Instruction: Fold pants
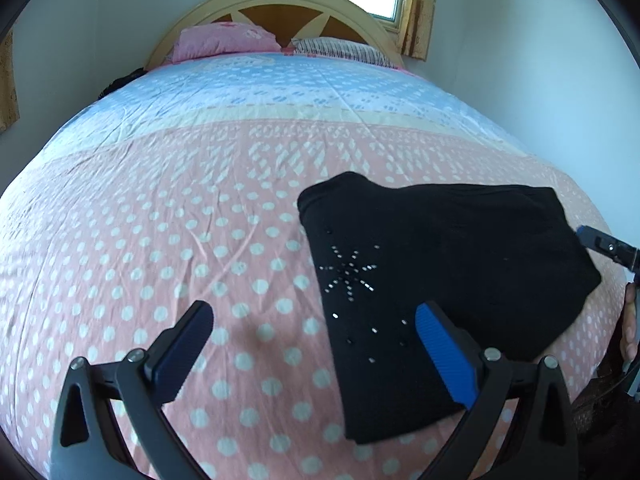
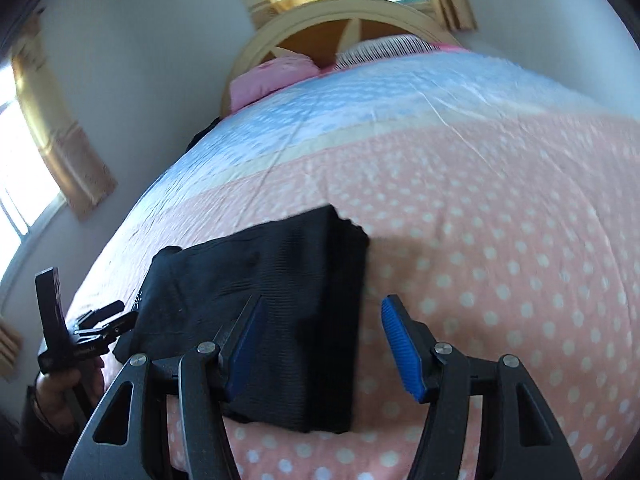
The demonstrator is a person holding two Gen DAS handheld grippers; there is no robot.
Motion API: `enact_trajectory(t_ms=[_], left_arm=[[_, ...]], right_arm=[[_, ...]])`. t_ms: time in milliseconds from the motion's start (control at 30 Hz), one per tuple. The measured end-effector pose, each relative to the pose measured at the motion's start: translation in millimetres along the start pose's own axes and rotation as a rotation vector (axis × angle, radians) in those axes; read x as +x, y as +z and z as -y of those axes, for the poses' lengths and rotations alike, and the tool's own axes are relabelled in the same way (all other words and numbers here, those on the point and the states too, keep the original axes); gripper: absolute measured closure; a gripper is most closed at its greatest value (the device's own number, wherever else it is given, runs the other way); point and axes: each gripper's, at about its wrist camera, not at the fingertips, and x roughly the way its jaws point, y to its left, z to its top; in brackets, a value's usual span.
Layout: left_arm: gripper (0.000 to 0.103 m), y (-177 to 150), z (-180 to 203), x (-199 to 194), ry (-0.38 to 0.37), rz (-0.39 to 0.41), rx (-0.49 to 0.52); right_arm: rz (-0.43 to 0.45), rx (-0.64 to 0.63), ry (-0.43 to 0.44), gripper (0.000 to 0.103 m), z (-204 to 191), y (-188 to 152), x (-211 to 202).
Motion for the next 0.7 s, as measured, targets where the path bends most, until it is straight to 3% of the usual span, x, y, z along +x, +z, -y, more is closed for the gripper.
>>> enact_trajectory(t_ms=[267,333,400,533,633,700], left_arm=[[0.000,7.8,0.3,14.2,-0.004,-0.020,0.012],[0.000,9.4,0.2,16.9,-0.014,-0.024,0.008],[0.000,10.7,-0.9,20.1,-0.031,-0.032,0.000],[0.001,12.8,-3.3,22.4,-0.075,-0.042,-0.013],[0.015,13.2,-2.0,21.3,-0.121,-0.041,-0.004],[0.038,13.2,0.8,20.1,-0.164,-0.041,0.008]], right_arm=[[-0.036,0.071,0.068,0.042,12.8,-6.9,12.2],[-0.046,0.061,0.074,0.047,10.2,-8.8,13.4],[-0.062,0.060,0.104,0.060,7.1,-9.7,15.5],[-0.059,0.067,0.135,0.070,6.2,-10.7,14.7],[-0.040,0.034,0.122,0.076,-3.5,-12.2,9.3],[-0.027,0.004,0.109,0.078,-12.1,-11.9,5.1]])
